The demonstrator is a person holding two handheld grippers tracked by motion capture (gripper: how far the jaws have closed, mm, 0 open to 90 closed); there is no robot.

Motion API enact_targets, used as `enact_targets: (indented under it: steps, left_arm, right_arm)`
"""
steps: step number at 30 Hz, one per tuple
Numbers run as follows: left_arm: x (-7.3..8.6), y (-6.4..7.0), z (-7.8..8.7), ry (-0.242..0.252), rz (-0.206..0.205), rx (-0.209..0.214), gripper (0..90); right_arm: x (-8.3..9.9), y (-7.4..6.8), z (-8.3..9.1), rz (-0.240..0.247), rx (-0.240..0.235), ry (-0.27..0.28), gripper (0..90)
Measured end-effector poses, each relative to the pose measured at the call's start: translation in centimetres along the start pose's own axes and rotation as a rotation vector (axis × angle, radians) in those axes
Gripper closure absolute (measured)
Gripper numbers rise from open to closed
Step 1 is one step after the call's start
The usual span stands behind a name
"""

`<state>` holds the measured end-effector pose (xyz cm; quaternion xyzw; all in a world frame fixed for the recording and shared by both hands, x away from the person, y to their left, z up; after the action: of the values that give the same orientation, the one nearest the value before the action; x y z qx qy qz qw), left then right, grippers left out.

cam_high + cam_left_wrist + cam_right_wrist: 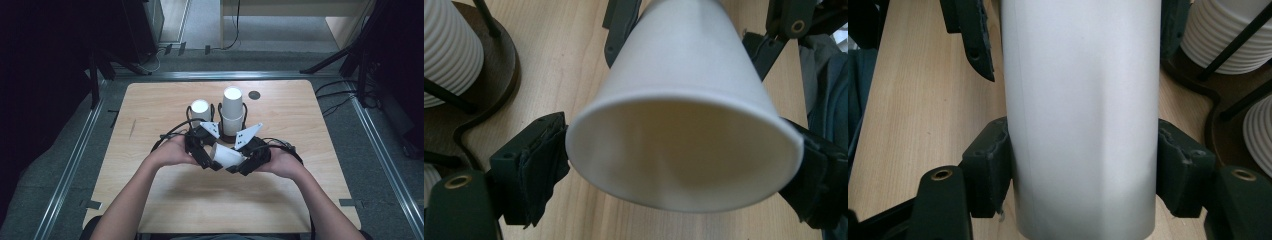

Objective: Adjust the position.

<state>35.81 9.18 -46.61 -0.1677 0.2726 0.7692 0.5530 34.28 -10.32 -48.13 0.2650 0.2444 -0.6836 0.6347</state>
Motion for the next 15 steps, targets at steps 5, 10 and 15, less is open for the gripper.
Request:
enact_targets:
  steps: [5,10,15]
  left_arm:
    - [0.5,0.2,0.5,0.048,0.020,0.008,9.9]
    - [1.2,0.5,1.1,0.101,0.048,0.001,10.0]
    - [2.3,0.8,1.2,0.166,0.096,0.001,12.0]
  right_arm:
    - [0.1,0.1,0.3,-0.005,-0.002,0.013,32.7]
    - [-0.1,0.1,0.4,-0.018,-0.005,0.026,32.6]
    - [-0.1,0.1,0.7,-0.033,-0.012,0.041,32.6]
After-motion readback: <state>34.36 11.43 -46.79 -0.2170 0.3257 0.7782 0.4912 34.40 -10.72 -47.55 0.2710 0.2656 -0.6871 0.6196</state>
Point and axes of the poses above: each handheld gripper's, and its own axes: z roughly backward along the jaws, x roughly out of its underside, y roughly to its right, the point moved 1 cm from there along -z, roughly forward along the jaws, and after that the axes turned 4 degrees about z, right-handed, at the moved point
